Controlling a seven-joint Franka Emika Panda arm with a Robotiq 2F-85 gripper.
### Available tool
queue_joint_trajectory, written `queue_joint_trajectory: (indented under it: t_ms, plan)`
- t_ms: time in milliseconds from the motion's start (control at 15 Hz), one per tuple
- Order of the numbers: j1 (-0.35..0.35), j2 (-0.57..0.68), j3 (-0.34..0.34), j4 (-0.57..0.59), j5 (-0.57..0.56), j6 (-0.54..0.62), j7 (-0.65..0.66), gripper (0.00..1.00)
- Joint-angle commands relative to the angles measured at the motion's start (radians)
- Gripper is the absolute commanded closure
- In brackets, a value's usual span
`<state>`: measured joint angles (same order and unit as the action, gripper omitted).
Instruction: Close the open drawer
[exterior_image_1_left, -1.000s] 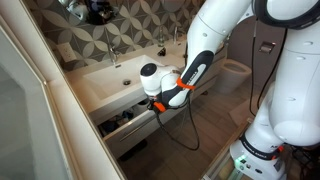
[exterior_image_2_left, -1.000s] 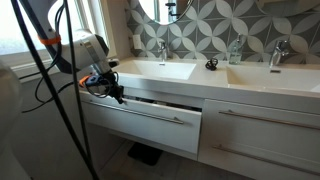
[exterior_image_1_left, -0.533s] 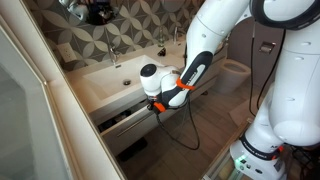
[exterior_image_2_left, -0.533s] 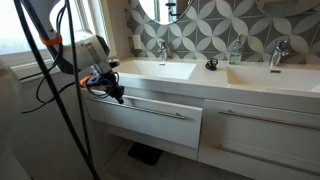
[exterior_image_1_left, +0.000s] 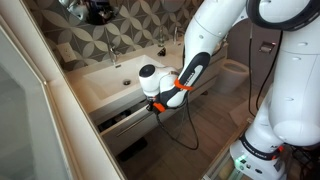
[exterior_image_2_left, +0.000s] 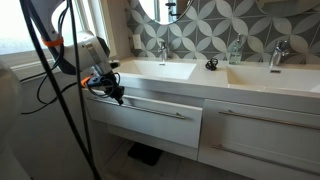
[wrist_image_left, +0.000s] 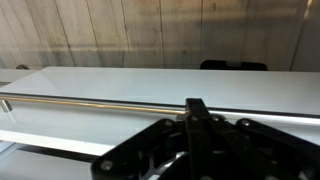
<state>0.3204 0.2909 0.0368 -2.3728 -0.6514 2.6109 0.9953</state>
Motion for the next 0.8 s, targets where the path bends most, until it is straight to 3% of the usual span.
queue_joint_trajectory:
  t_ms: [0, 333, 733]
  plan:
    - [-0.032, 0.063, 0.034, 0.054, 0.1, 0.025, -0.117, 1.0]
    - [-0.028, 0.112, 0.044, 0.1, 0.289, -0.001, -0.289, 1.0]
    - [0.045, 0.157, -0.053, 0.142, 0.241, 0.086, -0.203, 1.0]
